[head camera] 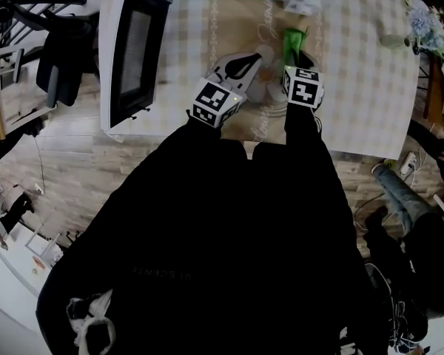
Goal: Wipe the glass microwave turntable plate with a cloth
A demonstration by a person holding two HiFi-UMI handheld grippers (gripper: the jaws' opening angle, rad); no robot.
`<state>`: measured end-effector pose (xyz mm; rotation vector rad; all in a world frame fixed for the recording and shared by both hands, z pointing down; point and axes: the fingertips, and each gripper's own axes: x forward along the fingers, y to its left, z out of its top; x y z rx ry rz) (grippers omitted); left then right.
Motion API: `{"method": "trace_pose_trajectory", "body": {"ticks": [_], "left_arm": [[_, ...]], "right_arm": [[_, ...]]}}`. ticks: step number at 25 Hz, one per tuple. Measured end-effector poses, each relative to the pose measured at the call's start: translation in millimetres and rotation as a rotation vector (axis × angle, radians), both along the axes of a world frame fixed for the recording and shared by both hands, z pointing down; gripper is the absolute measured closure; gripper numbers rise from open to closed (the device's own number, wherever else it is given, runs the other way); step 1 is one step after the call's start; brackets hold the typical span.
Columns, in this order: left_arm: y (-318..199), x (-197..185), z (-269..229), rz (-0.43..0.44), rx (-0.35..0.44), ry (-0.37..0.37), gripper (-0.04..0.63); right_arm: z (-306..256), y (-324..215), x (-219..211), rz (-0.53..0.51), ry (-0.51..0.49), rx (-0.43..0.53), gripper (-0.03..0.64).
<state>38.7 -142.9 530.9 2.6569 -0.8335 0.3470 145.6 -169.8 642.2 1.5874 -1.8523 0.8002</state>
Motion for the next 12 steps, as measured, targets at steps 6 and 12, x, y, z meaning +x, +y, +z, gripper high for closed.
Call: {"method": "trace_pose_trajectory", "body": {"ticks": [6, 12], "left_arm": [[1, 3, -3, 0.016, 0.005, 0.002, 0.574], [-1, 0, -3, 0.01, 0.002, 0.004, 0.574]], "right_arm": [[-1, 10, 30, 0.054, 0.025, -0.004, 0.558], [-1, 20, 61, 0.131, 0.032, -0.016, 0.561]]}}
